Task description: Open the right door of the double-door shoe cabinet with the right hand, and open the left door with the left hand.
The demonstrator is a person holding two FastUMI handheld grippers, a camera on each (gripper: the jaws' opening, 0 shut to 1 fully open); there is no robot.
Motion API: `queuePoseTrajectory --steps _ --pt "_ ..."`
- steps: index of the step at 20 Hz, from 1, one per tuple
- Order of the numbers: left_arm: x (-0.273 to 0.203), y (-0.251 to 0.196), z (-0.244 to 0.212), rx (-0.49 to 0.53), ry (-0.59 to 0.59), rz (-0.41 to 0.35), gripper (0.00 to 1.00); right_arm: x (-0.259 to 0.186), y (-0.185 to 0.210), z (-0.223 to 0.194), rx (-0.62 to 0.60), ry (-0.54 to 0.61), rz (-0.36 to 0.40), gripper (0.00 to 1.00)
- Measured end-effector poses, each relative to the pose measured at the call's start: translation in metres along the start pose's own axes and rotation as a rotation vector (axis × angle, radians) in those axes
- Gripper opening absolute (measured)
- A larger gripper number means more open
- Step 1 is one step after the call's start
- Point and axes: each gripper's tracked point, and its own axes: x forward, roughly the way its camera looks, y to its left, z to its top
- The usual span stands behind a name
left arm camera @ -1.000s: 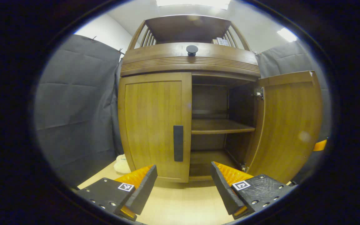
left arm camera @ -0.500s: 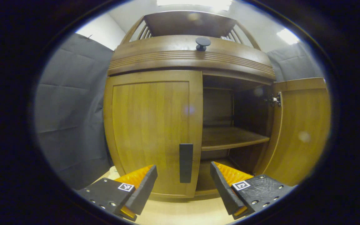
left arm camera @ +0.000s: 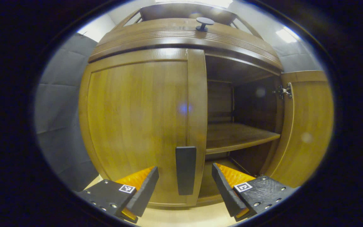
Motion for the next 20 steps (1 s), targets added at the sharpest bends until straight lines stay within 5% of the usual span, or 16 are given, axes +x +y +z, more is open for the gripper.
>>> queuePoseTrajectory --steps 1,4,7,10,13,16,20 --pt "0.005 0.0 -0.003 -0.005 0.003 -0.008 1.0 -0.001 0.004 -0.003 0.006 0.009 0.001 0.94" --pt "0.013 0.0 -0.011 -0.034 0.009 -0.012 0.75 -0.003 0.012 -0.005 0.013 0.021 0.001 0.94" --pt "0.017 0.002 -0.014 -0.033 0.009 -0.036 0.75 -0.003 0.02 -0.009 -0.006 0.03 0.006 0.94" --pt "0.017 -0.001 -0.01 0.011 -0.006 -0.022 0.2 -0.002 0.036 -0.016 0.01 0.054 0.038 0.92" --pt "0.016 0.0 -0.012 -0.036 -0.008 -0.034 0.29 0.0 0.055 -0.021 0.013 0.076 0.077 0.94" --pt "0.014 -0.001 -0.009 -0.039 -0.009 -0.057 0.14 0.003 0.069 -0.025 -0.001 0.077 0.113 0.95" --pt "0.012 -0.001 -0.011 -0.029 -0.014 -0.06 0.28 0.006 0.088 -0.033 0.01 0.089 0.157 0.94"
